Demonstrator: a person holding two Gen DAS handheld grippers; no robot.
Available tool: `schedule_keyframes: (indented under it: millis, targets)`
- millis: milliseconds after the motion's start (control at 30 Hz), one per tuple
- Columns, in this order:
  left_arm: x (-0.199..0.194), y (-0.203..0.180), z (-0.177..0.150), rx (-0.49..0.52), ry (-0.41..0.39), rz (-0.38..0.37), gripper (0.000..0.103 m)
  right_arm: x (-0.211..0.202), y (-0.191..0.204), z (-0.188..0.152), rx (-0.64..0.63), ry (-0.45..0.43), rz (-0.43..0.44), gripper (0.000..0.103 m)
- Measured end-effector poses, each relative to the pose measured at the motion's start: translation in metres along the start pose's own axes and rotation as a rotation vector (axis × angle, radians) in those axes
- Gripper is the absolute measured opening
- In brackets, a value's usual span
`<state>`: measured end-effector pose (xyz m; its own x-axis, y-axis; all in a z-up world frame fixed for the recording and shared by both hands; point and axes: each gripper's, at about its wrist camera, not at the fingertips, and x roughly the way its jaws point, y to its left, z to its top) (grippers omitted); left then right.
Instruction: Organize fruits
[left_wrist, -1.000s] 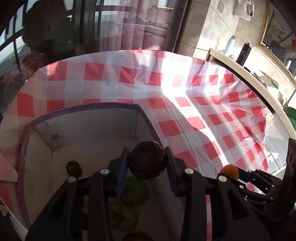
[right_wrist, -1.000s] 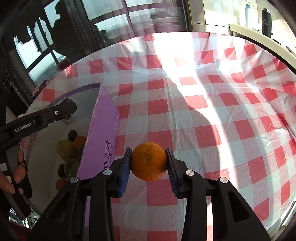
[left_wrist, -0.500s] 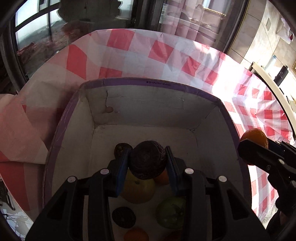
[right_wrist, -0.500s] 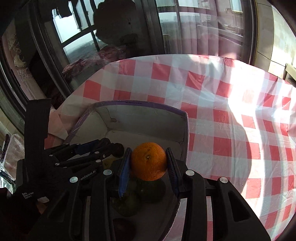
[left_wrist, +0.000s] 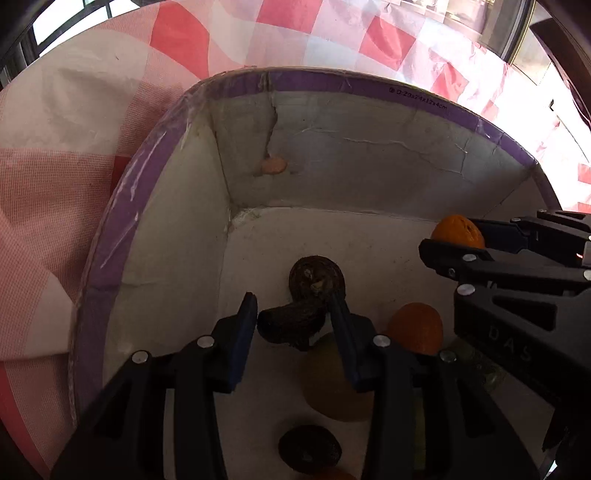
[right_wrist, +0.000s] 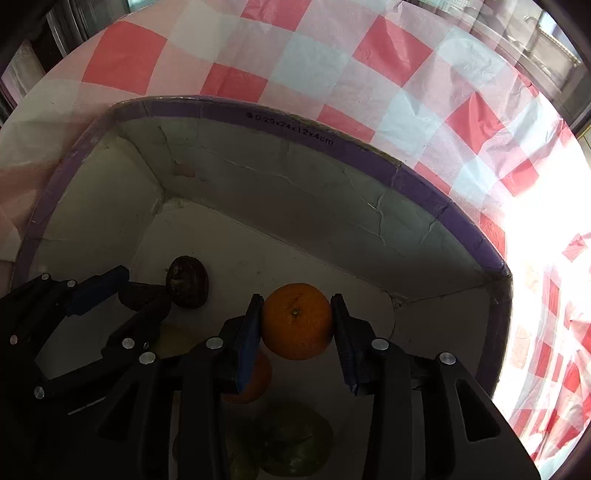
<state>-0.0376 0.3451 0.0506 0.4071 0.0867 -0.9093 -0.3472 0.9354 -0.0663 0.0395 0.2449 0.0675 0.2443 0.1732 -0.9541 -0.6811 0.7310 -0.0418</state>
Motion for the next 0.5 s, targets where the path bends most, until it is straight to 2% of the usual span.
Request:
schedule_keyframes:
  millis: [67,100,133,167,267,367,500]
  targets:
    - [-0.001,-0.001,-0.001,0.01,-0.007,-0.02,0.048,0.001,0.0,0.0,0.002,0.006,-0.003,0.041]
    - [-0.002,-0.002,-0.002,0.018,-0.01,-0.035,0.052,-0.001,-0.001,-0.001,0.003,-0.002,0.0,0.05]
    - [-0.002,-0.005,-0.002,0.027,-0.009,-0.06,0.062,-0.004,-0.001,-0.002,0.003,-0.015,0.003,0.057]
    - [-0.003,-0.009,-0.003,0.043,-0.006,-0.075,0.072,-0.009,-0.002,-0.004,0.006,-0.026,0.006,0.068]
    - [-0.013,-0.022,-0.009,0.098,-0.034,-0.066,0.089,-0.024,-0.006,-0.011,0.021,-0.048,0.01,0.074]
    - [-0.033,-0.027,-0.012,0.118,-0.087,-0.062,0.093,-0.049,-0.011,-0.029,0.037,-0.088,-0.015,0.086]
    - [-0.067,-0.025,-0.023,0.092,-0.142,0.005,0.093,-0.087,-0.023,-0.065,0.082,-0.138,0.014,0.086]
